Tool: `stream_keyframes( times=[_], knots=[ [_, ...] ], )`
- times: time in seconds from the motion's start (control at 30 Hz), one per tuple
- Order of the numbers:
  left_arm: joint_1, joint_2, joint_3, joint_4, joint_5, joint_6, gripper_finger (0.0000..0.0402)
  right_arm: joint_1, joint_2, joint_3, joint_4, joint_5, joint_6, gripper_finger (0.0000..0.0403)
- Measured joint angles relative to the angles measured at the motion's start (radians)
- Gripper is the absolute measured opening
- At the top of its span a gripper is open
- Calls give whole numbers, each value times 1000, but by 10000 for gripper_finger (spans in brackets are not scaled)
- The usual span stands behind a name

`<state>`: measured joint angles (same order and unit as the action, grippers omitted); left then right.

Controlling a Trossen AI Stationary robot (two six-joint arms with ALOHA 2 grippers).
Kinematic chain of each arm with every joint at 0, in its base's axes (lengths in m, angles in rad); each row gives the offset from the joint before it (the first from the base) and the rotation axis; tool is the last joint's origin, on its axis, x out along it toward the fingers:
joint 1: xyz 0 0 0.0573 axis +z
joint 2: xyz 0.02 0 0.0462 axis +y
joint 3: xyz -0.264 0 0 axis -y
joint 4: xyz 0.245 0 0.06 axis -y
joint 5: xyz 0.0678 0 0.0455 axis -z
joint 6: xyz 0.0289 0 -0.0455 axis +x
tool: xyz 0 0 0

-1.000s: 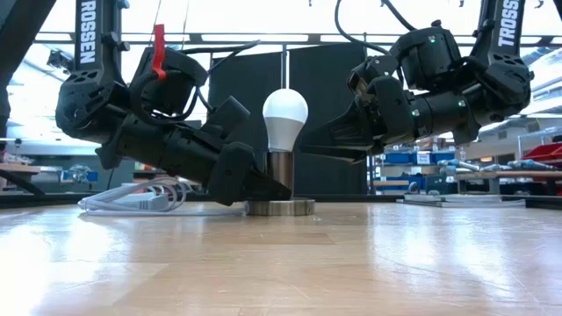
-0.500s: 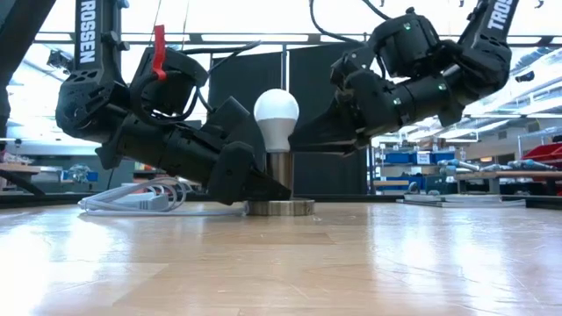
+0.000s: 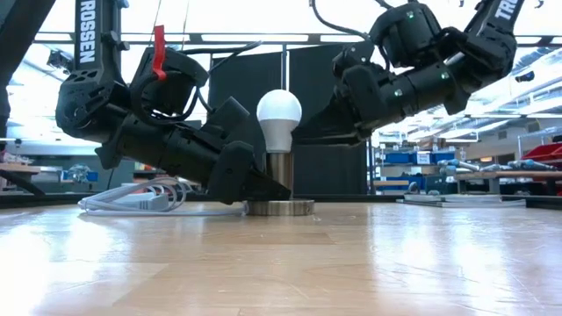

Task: Screw lightbulb
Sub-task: Insert the lightbulb into the lamp holder

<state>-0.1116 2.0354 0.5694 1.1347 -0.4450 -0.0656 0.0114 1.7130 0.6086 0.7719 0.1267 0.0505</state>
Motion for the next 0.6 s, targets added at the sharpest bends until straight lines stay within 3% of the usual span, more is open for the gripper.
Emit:
stream_keyframes(
  times=[0.43, 0.6],
  knots=[
    [24, 0, -1, -5, -25, -68, 194, 23, 1, 32, -68, -26, 7, 230],
    [26, 0, -1, -5, -29, -70, 194, 54, 2, 32, -104, 54, 15, 230]
  ],
)
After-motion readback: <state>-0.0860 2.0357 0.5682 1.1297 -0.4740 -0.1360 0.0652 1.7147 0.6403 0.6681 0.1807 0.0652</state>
